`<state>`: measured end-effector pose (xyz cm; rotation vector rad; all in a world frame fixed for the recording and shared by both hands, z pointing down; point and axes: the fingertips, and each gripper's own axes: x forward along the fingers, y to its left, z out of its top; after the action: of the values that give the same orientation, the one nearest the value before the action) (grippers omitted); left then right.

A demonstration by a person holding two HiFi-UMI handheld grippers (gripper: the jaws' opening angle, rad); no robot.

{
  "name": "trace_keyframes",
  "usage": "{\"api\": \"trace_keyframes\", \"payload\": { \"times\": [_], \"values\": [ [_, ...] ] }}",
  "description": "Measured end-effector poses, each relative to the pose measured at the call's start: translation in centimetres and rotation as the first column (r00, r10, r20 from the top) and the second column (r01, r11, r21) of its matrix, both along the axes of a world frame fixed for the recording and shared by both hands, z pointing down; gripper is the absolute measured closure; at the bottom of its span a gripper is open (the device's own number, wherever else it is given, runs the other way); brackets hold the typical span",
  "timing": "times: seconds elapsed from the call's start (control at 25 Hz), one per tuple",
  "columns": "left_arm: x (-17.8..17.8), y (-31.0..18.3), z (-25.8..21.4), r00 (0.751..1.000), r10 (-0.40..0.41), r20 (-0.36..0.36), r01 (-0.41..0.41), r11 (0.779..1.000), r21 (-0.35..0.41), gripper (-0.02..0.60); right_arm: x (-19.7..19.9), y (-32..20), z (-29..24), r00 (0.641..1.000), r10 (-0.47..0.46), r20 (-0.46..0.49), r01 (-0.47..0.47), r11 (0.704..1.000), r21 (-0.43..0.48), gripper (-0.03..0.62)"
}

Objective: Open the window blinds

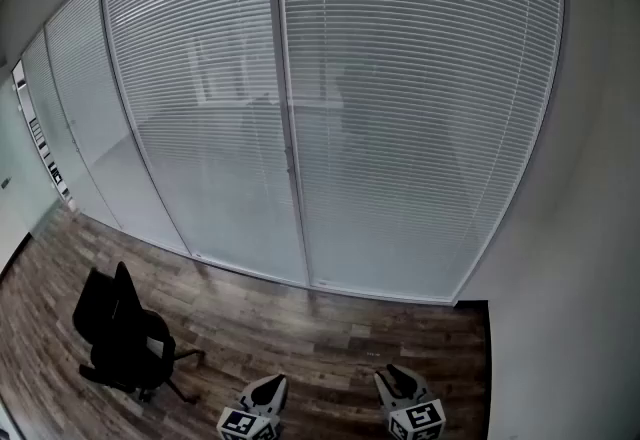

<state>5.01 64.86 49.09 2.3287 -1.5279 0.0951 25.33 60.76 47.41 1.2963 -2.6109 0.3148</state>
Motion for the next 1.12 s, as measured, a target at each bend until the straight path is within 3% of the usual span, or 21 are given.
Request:
{"api": "trace_keyframes", "payload": {
  "times": [0.56,1.12],
  "values": [
    [2.4,0.5,-0.1,0.999,-0.033,0.014,0.033,0.999,-0.001,0.568,1.8,0.1,-0.3,0.997,-0.045,0.06,0.045,0.999,-0.01,0.473],
    [8.1,0.5,-1.1,0.997,-0.069,0.044,0.068,0.997,0.032,0.568,7.1,-0.2,-0.5,0.994,-0.1,0.054,0.1,0.995,-0.001,0.473]
  ]
}}
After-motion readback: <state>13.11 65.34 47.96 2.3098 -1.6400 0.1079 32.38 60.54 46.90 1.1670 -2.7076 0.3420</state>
